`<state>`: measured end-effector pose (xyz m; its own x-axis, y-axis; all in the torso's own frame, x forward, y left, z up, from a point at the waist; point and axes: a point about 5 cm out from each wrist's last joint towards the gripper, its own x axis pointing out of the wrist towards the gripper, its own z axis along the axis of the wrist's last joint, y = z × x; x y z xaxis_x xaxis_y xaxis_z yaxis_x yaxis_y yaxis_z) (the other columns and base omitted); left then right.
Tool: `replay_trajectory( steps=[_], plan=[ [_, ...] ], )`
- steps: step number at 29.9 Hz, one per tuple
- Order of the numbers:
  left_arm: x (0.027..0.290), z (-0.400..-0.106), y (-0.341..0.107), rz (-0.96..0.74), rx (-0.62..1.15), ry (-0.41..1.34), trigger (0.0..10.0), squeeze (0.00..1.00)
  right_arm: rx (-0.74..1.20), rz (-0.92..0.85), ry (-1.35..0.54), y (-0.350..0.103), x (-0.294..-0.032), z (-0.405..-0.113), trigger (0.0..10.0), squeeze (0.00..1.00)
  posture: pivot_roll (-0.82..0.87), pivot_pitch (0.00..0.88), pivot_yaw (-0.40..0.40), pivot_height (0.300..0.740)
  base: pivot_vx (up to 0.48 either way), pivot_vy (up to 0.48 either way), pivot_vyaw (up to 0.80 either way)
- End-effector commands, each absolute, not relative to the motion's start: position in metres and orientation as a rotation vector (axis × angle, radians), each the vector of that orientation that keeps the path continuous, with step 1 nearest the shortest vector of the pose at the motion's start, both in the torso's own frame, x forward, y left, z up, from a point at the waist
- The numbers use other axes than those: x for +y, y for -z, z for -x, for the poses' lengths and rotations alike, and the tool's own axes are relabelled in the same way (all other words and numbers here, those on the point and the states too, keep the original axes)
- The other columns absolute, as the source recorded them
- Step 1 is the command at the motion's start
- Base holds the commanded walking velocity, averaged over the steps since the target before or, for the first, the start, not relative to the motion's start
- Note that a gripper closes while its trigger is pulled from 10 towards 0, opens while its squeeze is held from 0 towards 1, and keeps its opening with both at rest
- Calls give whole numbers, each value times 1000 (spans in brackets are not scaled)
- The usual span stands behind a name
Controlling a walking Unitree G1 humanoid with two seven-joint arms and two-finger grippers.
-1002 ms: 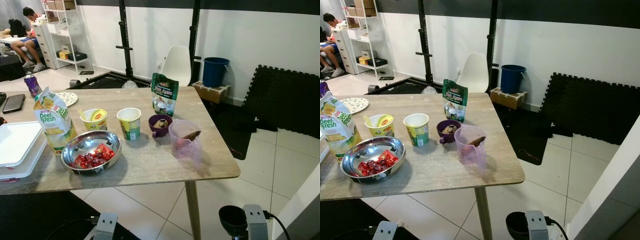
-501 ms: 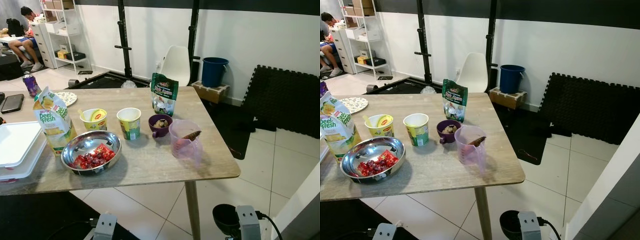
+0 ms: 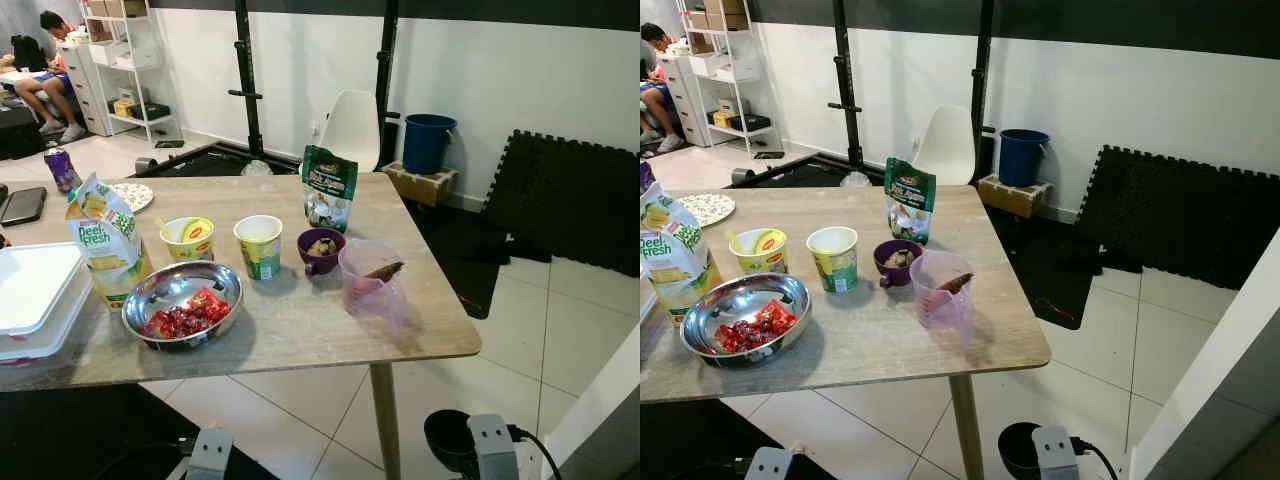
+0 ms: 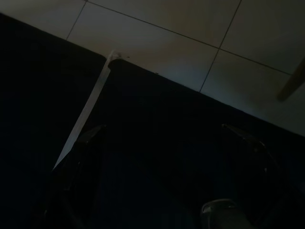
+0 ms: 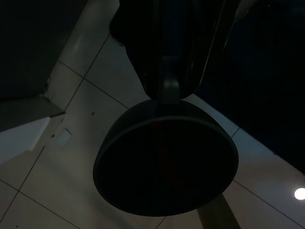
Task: Restocking fridge
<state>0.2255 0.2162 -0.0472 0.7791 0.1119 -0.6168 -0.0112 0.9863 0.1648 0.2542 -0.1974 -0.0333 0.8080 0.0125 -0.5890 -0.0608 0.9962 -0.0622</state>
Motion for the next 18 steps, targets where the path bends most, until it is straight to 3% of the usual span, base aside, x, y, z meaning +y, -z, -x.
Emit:
replay_trajectory(
  steps=[1, 18],
  plan=[
    [220, -217, 53, -153, 711, -80, 10000, 0, 647, 81, -20, 39, -201, -247, 10000, 0, -7, 82, -26, 740, 0, 0, 0],
    [219, -216, 54, -139, 723, -84, 10000, 0, 571, 0, 55, 37, -205, -243, 10000, 0, -7, 64, -21, 740, 0, 0, 0]
  ],
)
